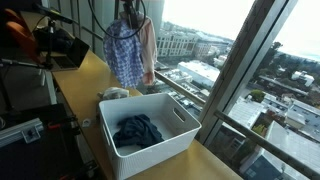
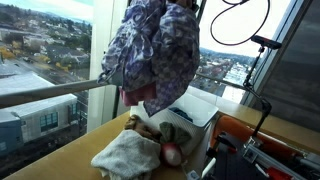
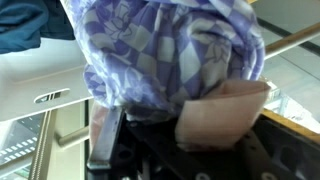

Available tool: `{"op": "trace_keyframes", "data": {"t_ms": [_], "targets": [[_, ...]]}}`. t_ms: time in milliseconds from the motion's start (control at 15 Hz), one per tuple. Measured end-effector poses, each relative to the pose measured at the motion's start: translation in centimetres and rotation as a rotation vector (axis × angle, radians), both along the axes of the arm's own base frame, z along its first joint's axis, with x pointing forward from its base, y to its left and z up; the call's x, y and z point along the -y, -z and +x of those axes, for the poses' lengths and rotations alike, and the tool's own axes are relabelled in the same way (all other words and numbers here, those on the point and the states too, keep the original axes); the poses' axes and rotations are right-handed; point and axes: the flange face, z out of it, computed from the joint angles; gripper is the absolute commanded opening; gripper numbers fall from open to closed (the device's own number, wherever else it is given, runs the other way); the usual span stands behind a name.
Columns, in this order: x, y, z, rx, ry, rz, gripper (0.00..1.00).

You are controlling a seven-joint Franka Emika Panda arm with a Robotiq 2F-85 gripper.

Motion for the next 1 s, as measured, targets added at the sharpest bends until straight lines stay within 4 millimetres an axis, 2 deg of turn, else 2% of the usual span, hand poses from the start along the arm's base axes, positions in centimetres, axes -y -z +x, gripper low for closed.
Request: {"op": "trace_keyframes", "data": {"t_ms": [200, 333, 467, 533, 600, 733, 1000], "targets": [[6.5, -5.5, -0.2, 0.062, 0.097, 0.006, 0.00], [11.4, -8.5, -0.5, 0.086, 0.158, 0.001, 0.00], [16.4, -10.0, -0.7, 0.091, 0.211, -0.011, 0.00], [18.4, -9.7, -0.7, 0.084, 0.233, -0.018, 0.00], [19.9, -8.7, -0.7, 0.066, 0.251, -0.023, 0.00], [21.6, -4.9, -0.5, -0.001, 0.276, -0.027, 0.00], [21.6, 5.8, -0.4, -0.152, 0.279, -0.035, 0.00]]}}
